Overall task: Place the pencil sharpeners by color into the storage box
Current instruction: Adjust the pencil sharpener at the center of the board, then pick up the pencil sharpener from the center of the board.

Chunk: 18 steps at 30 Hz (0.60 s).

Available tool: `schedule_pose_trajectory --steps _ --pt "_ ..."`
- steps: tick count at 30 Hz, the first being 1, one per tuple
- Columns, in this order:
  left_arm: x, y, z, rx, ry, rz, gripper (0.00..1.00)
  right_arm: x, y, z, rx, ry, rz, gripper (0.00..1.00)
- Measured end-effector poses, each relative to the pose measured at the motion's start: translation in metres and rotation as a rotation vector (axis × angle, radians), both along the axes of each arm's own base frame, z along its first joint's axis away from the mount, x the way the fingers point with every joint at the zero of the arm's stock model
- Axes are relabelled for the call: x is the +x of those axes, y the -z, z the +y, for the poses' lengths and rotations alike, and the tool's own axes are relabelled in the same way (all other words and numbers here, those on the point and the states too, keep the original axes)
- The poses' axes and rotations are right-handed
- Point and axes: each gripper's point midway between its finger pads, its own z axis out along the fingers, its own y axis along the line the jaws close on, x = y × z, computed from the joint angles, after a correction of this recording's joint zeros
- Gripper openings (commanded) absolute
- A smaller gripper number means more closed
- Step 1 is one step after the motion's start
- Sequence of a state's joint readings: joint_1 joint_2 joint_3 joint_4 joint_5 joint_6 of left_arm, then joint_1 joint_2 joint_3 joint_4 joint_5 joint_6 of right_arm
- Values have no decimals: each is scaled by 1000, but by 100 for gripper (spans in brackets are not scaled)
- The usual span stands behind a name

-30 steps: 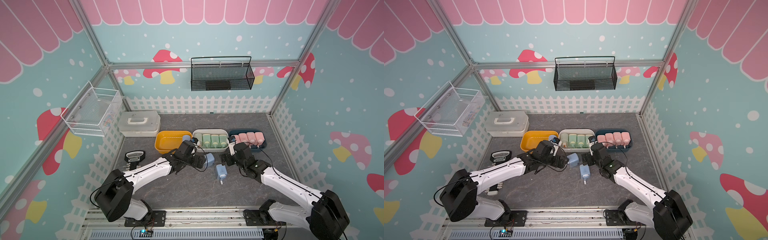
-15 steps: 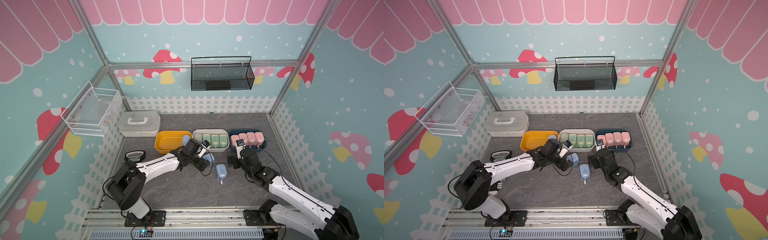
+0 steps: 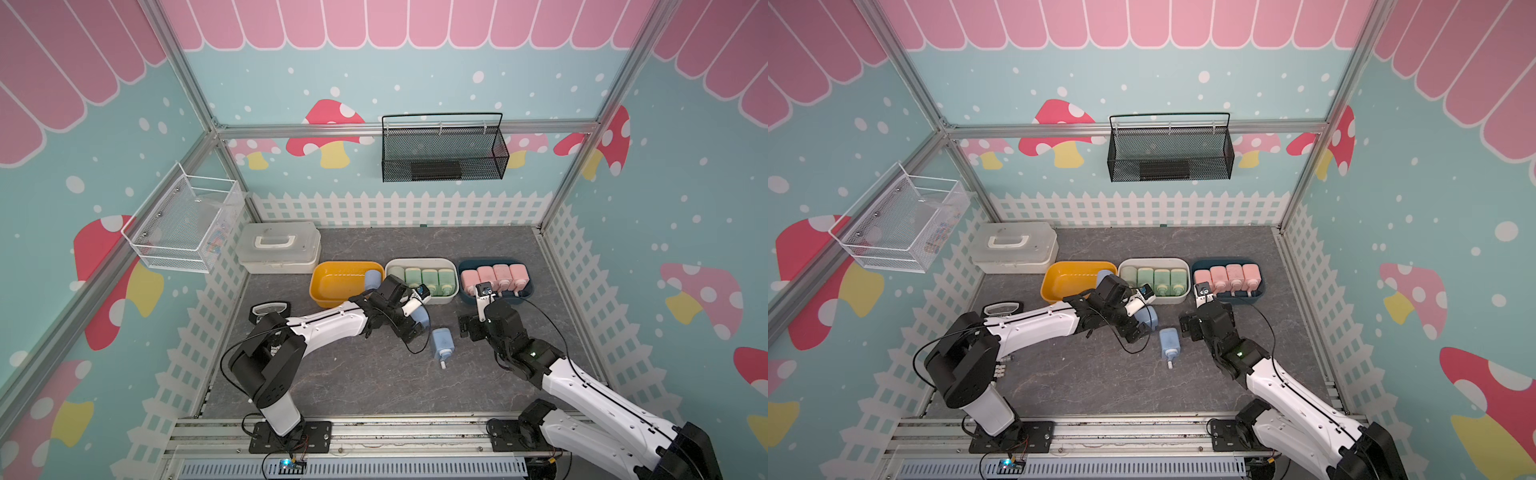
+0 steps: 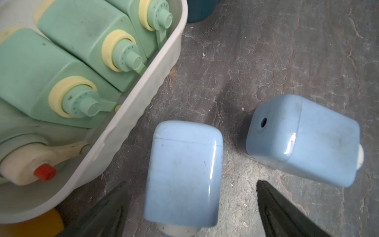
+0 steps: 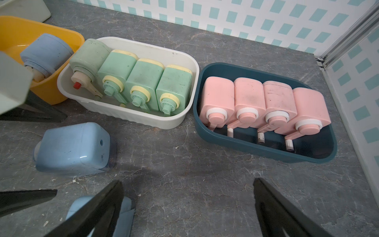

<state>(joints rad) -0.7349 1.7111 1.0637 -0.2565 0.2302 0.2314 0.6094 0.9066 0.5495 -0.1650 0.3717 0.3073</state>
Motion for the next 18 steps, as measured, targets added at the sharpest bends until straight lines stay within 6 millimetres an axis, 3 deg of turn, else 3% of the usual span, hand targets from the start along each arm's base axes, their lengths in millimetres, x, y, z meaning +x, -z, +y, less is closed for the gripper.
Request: schedule_pose_trajectory --steps 6,15,18 --pt "-5 11 -7 18 30 16 89 0 0 -1 -5 -1 -3 99" --pt "-5 12 -7 18 25 18 77 -2 -2 -2 -5 -4 -10 99" --pt "-4 12 -6 19 20 18 60 -2 -2 -2 -5 -4 -10 99"
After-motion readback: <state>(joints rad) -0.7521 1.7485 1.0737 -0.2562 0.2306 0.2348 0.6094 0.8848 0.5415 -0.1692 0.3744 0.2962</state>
